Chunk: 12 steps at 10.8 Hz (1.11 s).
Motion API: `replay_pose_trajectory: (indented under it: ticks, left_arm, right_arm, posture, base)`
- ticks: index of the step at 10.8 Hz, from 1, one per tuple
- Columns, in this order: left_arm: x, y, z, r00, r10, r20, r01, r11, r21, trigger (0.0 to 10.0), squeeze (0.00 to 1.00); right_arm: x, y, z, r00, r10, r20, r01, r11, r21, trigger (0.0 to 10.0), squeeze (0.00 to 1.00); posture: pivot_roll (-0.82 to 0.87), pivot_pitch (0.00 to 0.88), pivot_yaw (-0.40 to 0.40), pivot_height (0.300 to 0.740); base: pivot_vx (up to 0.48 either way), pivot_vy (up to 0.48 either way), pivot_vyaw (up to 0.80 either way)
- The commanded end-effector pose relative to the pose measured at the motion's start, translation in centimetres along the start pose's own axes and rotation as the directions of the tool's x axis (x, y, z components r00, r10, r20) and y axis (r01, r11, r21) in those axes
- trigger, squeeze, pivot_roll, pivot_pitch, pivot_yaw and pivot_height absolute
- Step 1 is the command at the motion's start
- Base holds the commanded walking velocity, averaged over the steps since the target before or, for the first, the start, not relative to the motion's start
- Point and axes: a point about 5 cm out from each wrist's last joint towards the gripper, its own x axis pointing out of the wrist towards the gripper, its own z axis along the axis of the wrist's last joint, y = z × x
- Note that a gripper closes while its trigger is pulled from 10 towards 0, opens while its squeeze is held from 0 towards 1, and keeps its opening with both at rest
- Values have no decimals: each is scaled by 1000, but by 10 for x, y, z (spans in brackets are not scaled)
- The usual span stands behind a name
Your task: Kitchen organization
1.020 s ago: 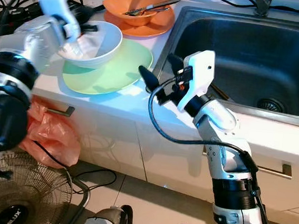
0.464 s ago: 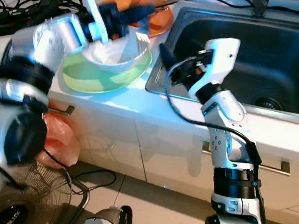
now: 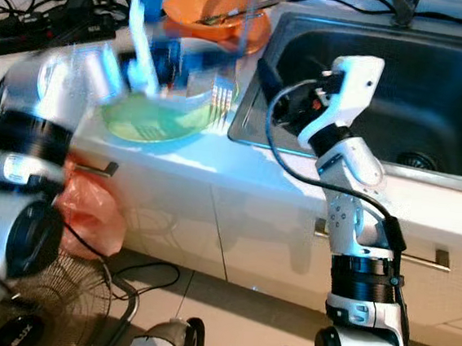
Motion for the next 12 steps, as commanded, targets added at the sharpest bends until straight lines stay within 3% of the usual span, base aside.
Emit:
replay_pose_trajectory:
  ticks: [1, 3, 5, 7, 8, 10, 12]
  left_arm:
    - [-3, -6, 3, 999, -46, -17, 46, 999, -1, 0, 0]
    - [-10, -10, -15, 991, -111, -79, 107, 993, -57, 0, 0]
    - [-11, -13, -21, 987, -141, -75, 134, 986, -96, 0, 0]
    - [-15, -9, -16, 992, -120, -45, 115, 989, -91, 0, 0]
    - [-19, -9, -13, 992, -121, -31, 118, 989, -88, 0, 0]
    - [-21, -7, -9, 994, -109, -11, 108, 991, -74, 0, 0]
    - [-22, -7, -8, 994, -109, -10, 108, 992, -66, 0, 0]
  right_arm:
    - [5, 4, 6, 999, 19, 27, -20, 1000, 13, 10000, 0]
    - [4, 0, 16, 997, 53, 56, -56, 997, 53, 10000, 0]
    - [1, 2, 22, 983, 180, 47, -184, 976, 112, 10000, 0]
    - [-4, -5, 29, 972, 233, 44, -237, 961, 143, 10000, 0]
    - [-8, -8, 29, 962, 271, 39, -273, 939, 208, 10000, 0]
    - [-15, -13, 24, 946, 325, -9, -317, 927, 202, 10000, 0]
    - [-17, -8, 25, 913, 407, 13, -391, 868, 306, 10000, 0]
  posture:
    - [128, 123, 114, 740]
    - [127, 123, 113, 740]
    - [120, 125, 110, 740]
    - [115, 125, 108, 740]
    - [115, 125, 108, 740]
    - [113, 127, 107, 740]
    - [111, 129, 106, 740]
  base:
    - [0, 0, 0]
    - [0, 0, 0]
    - [0, 0, 0]
    - [0, 0, 0]
    - [0, 0, 0]
    - [0, 0, 0]
    - [0, 0, 0]
